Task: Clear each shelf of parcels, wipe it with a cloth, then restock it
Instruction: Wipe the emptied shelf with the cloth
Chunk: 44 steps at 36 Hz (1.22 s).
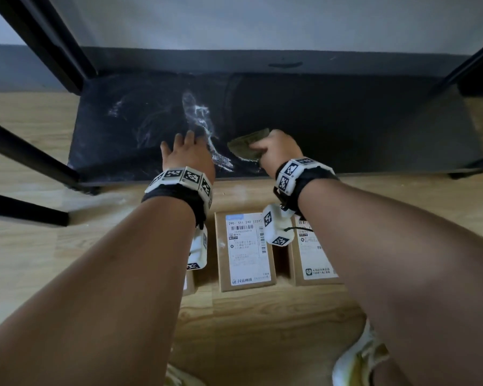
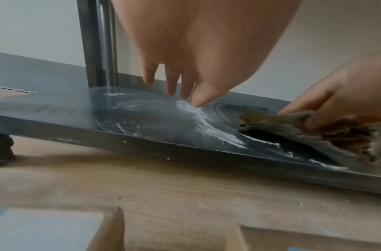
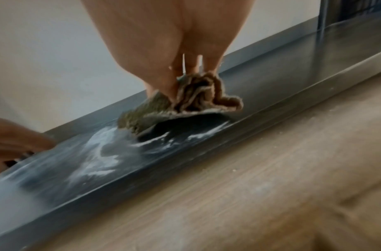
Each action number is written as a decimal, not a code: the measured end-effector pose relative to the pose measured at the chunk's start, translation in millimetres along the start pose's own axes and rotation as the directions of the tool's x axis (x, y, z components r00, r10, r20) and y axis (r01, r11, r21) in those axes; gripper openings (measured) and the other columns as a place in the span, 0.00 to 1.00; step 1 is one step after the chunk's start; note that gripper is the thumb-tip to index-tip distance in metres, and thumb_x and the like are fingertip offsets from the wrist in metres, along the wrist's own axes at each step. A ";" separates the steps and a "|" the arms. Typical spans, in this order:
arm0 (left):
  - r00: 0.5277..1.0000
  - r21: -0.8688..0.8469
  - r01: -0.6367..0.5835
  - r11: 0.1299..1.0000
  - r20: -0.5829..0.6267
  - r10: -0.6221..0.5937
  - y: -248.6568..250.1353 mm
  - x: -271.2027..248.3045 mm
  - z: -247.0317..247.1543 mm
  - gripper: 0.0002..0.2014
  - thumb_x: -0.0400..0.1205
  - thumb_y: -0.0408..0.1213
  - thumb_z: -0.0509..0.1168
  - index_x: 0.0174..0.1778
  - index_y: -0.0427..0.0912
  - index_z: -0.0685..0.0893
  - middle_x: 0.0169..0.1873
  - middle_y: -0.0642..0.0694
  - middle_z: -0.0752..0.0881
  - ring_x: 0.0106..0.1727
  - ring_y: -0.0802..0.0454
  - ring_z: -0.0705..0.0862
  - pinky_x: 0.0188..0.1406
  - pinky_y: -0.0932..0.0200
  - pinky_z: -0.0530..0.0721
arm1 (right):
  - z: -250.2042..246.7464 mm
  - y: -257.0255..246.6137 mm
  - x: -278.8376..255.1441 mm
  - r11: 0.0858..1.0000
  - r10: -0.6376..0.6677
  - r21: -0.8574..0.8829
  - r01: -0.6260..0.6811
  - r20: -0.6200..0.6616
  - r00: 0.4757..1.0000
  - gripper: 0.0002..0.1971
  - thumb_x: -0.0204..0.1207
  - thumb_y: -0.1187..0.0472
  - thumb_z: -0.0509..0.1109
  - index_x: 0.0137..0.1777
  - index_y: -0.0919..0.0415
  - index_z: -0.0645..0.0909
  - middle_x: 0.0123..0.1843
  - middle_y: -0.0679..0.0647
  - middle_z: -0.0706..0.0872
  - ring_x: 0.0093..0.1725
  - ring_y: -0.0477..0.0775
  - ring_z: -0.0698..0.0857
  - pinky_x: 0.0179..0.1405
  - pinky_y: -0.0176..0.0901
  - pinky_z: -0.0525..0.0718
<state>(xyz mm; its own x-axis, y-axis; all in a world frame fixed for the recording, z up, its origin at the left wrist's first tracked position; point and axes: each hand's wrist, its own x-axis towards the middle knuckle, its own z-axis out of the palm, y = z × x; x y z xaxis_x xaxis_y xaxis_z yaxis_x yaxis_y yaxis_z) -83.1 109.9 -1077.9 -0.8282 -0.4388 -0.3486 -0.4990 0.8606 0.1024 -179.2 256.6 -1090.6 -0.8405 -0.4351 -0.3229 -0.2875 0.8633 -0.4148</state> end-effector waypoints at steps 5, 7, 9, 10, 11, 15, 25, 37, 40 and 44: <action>0.999 0.002 0.009 1.000 0.032 -0.009 0.4 -5.3 6.3 0.28 0.83 0.32 0.53 0.82 0.40 0.58 0.83 0.44 0.53 0.84 0.43 0.50 0.81 0.37 0.49 | -12.5 34.4 -6.8 0.964 0.239 -0.079 -0.252 -0.150 0.959 0.23 0.76 0.65 0.65 0.70 0.49 0.80 0.72 0.58 0.70 0.70 0.61 0.74 0.66 0.52 0.79; 1.000 0.009 -0.001 1.000 0.025 0.001 0.1 -7.0 6.3 0.28 0.83 0.32 0.53 0.81 0.40 0.59 0.83 0.44 0.54 0.83 0.43 0.51 0.81 0.37 0.50 | -16.0 45.6 -11.0 0.921 0.345 -0.166 -0.352 -0.073 0.936 0.24 0.77 0.65 0.65 0.73 0.51 0.76 0.76 0.60 0.65 0.72 0.64 0.70 0.66 0.54 0.79; 1.000 0.022 -0.011 1.000 0.019 0.010 -0.5 -7.6 5.4 0.28 0.82 0.31 0.54 0.81 0.39 0.60 0.83 0.44 0.55 0.83 0.43 0.52 0.81 0.37 0.51 | -14.0 46.2 -13.4 0.901 0.386 -0.208 -0.381 -0.018 0.922 0.24 0.77 0.63 0.66 0.74 0.53 0.75 0.76 0.61 0.64 0.72 0.65 0.70 0.66 0.53 0.79; 1.000 0.025 -0.012 1.000 0.018 0.012 -1.1 -7.5 4.2 0.29 0.81 0.31 0.54 0.81 0.39 0.60 0.83 0.44 0.55 0.83 0.43 0.52 0.81 0.37 0.51 | -11.9 42.5 -13.6 0.898 0.390 -0.213 -0.384 -0.015 0.921 0.23 0.76 0.61 0.67 0.73 0.56 0.76 0.74 0.61 0.65 0.70 0.65 0.72 0.66 0.52 0.80; 1.000 0.027 -0.011 1.000 0.019 0.011 -2.4 -7.3 3.0 0.29 0.81 0.30 0.55 0.81 0.39 0.60 0.83 0.44 0.55 0.83 0.43 0.52 0.81 0.37 0.51 | -8.7 36.7 -13.6 0.897 0.393 -0.215 -0.387 -0.016 0.919 0.23 0.76 0.60 0.68 0.72 0.58 0.77 0.72 0.61 0.67 0.69 0.65 0.73 0.65 0.51 0.80; 1.000 0.024 -0.006 1.000 0.017 0.006 -11.0 -7.8 -1.0 0.31 0.80 0.29 0.55 0.82 0.40 0.58 0.83 0.44 0.53 0.84 0.44 0.50 0.81 0.38 0.49 | 9.5 4.0 -11.7 0.918 0.360 -0.179 -0.353 0.008 0.933 0.23 0.78 0.58 0.67 0.73 0.62 0.76 0.70 0.61 0.68 0.69 0.65 0.74 0.64 0.49 0.78; 0.993 0.046 0.114 0.992 -0.025 -0.113 -57.6 -16.9 12.3 0.25 0.81 0.30 0.53 0.77 0.39 0.66 0.78 0.42 0.64 0.80 0.43 0.60 0.79 0.39 0.57 | 45.3 -73.0 1.6 0.977 0.213 0.017 -0.215 0.067 0.975 0.21 0.79 0.61 0.66 0.70 0.69 0.75 0.71 0.60 0.71 0.66 0.64 0.77 0.66 0.52 0.79; 0.988 -0.023 0.152 0.988 -0.016 -0.152 -65.9 -1.0 8.0 0.29 0.81 0.32 0.57 0.80 0.38 0.61 0.80 0.43 0.62 0.82 0.43 0.58 0.79 0.39 0.58 | 8.6 -54.6 42.8 0.938 0.297 -0.165 -0.305 -0.074 0.952 0.20 0.82 0.59 0.60 0.74 0.55 0.69 0.70 0.63 0.75 0.69 0.66 0.76 0.58 0.56 0.76; 0.986 -0.042 0.168 0.985 0.000 -0.168 -68.7 2.1 11.5 0.28 0.81 0.33 0.57 0.79 0.38 0.62 0.80 0.43 0.63 0.81 0.43 0.60 0.79 0.41 0.60 | 11.9 -58.9 50.7 0.888 0.383 -0.263 -0.377 -0.030 0.923 0.26 0.84 0.64 0.60 0.81 0.58 0.61 0.80 0.63 0.66 0.77 0.68 0.68 0.71 0.65 0.71; 0.983 -0.056 0.184 0.981 -0.013 -0.185 -75.6 6.6 13.8 0.28 0.82 0.37 0.61 0.79 0.39 0.64 0.78 0.44 0.66 0.79 0.43 0.64 0.77 0.43 0.64 | 21.2 -77.4 51.5 0.928 0.322 -0.183 -0.323 -0.040 0.946 0.23 0.82 0.64 0.65 0.75 0.68 0.68 0.76 0.63 0.69 0.75 0.65 0.71 0.72 0.52 0.71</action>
<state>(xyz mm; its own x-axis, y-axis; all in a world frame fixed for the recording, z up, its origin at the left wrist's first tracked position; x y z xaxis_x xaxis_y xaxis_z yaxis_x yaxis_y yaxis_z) -47.3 45.5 -1100.7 -0.7249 -0.5936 -0.3494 -0.6564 0.7492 0.0889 -190.4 161.9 -1093.1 -0.9062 -0.1236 -0.4045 -0.0790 0.9890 -0.1252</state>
